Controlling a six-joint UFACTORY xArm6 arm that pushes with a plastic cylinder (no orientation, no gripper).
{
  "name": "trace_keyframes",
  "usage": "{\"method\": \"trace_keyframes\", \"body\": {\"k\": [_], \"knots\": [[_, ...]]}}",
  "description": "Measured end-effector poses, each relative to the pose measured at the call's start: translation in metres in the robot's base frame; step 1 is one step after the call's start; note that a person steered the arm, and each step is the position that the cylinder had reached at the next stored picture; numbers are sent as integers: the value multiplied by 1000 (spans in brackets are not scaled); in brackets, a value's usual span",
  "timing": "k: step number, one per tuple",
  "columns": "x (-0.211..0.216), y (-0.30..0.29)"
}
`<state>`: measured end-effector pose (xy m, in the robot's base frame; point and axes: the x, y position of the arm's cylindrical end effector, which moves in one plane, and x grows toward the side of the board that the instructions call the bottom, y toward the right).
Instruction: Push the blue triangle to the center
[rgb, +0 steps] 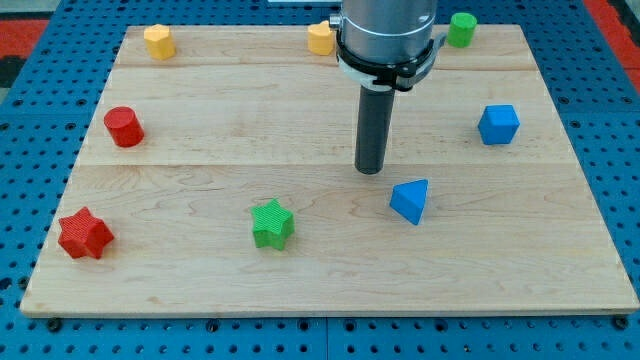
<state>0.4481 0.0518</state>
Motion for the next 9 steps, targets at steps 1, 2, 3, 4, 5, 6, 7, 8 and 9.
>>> {"method": "trace_keyframes", "body": {"k": [1,2,3,4,5,6,7,8,9], "knots": [[-4,0],[-4,0],[-4,29],[20,63],[55,72],[57,79],[70,65],[75,41],[75,27]]}}
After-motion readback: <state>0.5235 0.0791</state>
